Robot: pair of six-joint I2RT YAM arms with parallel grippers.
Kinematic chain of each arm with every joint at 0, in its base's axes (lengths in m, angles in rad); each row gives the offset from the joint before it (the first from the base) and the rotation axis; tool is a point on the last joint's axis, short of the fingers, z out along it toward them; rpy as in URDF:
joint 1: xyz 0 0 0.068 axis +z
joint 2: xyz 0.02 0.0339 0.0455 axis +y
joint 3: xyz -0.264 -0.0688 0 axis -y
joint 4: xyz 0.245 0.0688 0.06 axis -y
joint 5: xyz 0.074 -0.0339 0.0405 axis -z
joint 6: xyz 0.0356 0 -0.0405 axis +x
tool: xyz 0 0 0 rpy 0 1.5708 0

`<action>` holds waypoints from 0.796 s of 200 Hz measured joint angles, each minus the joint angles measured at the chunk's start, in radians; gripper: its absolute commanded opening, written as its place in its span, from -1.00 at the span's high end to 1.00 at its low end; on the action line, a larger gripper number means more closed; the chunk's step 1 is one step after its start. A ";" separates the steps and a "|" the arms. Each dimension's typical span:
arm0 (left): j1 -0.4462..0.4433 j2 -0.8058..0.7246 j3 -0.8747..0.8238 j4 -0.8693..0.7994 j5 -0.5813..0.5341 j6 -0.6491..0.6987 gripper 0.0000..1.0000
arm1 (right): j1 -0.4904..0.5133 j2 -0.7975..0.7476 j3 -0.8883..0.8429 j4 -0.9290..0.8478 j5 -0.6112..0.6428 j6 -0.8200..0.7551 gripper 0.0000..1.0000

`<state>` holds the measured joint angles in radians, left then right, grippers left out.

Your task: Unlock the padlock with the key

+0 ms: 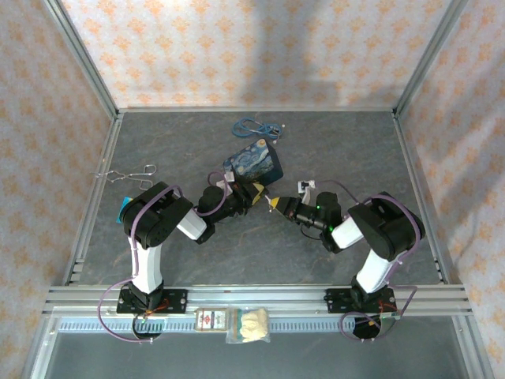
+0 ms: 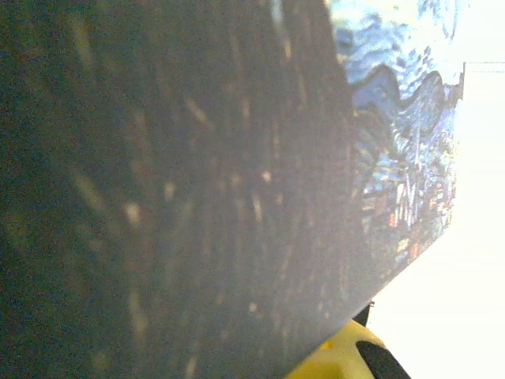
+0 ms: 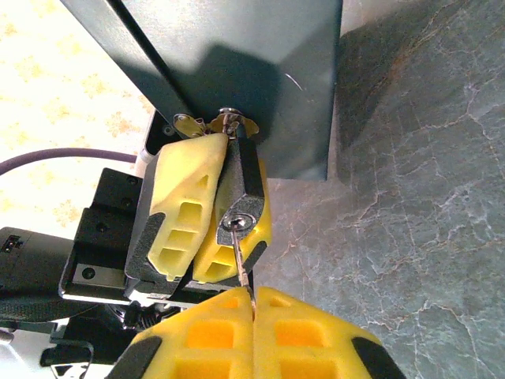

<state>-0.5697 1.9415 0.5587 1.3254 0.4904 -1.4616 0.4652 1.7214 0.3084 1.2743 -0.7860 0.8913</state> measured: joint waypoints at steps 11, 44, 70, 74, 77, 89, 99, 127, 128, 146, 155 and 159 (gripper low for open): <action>0.000 0.000 0.000 0.000 0.000 0.000 1.00 | 0.000 0.000 0.000 0.000 0.000 0.000 1.00; 0.000 0.000 0.000 0.000 0.000 0.000 1.00 | 0.000 0.000 0.000 0.000 0.000 0.003 1.00; 0.000 0.000 0.000 0.002 0.000 -0.001 1.00 | 0.000 -0.001 0.003 -0.002 0.000 0.003 1.00; 0.000 0.000 0.000 0.003 -0.001 -0.002 1.00 | 0.000 -0.001 0.004 -0.002 0.000 0.003 1.00; 0.000 0.000 0.000 0.004 -0.002 -0.003 1.00 | 0.000 0.000 0.006 -0.002 0.000 0.004 1.00; 0.000 0.000 0.000 0.006 -0.008 -0.005 1.00 | 0.000 0.006 0.013 -0.001 -0.003 0.009 1.00; 0.000 0.000 0.000 0.006 -0.012 -0.005 1.00 | 0.000 0.019 0.021 0.002 -0.004 0.015 1.00; 0.000 0.000 0.000 0.008 -0.024 -0.005 1.00 | 0.000 0.038 0.036 0.011 -0.008 0.026 1.00; 0.000 0.000 0.000 0.009 -0.025 -0.005 1.00 | 0.000 0.039 0.036 0.012 -0.008 0.026 1.00; 0.000 0.000 0.000 0.019 -0.030 -0.008 1.00 | 0.000 0.040 0.043 0.012 -0.009 0.029 1.00; 0.000 0.000 0.000 0.026 -0.035 -0.011 1.00 | 0.000 0.041 0.050 0.011 -0.011 0.029 1.00; 0.000 0.000 0.000 0.028 -0.038 -0.012 1.00 | 0.000 0.042 0.053 0.010 -0.012 0.029 1.00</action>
<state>-0.5694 1.9415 0.5591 1.3537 0.4522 -1.4734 0.4648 1.7634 0.3611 1.2842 -0.7979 0.9207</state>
